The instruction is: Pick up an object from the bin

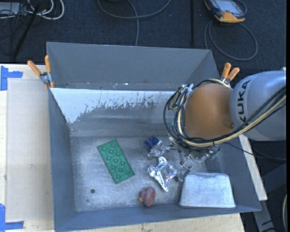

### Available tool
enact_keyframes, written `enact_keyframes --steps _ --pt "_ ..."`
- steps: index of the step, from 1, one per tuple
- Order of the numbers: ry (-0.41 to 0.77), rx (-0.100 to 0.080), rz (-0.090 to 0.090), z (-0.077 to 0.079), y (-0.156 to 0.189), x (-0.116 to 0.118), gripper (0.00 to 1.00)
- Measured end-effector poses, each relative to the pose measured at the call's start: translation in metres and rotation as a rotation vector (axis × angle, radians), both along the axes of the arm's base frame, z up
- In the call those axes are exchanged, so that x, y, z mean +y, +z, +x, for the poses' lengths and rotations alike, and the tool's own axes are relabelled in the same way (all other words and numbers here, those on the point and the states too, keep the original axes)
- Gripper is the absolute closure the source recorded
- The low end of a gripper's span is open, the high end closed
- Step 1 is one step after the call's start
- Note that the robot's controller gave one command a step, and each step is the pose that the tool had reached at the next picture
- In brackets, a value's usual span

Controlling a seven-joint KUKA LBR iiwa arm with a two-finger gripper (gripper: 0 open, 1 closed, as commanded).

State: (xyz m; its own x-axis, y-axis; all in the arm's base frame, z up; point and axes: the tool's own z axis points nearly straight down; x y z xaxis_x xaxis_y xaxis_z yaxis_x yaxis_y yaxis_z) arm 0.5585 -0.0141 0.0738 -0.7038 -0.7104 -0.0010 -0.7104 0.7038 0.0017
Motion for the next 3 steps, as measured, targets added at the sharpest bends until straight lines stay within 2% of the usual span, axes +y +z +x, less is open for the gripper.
enact_keyframes --steps 2,3 --pt "-0.004 0.001 0.000 0.0001 0.0005 0.0000 0.00" --pt "-0.005 -0.003 -0.001 0.0014 0.0021 -0.0002 1.00"
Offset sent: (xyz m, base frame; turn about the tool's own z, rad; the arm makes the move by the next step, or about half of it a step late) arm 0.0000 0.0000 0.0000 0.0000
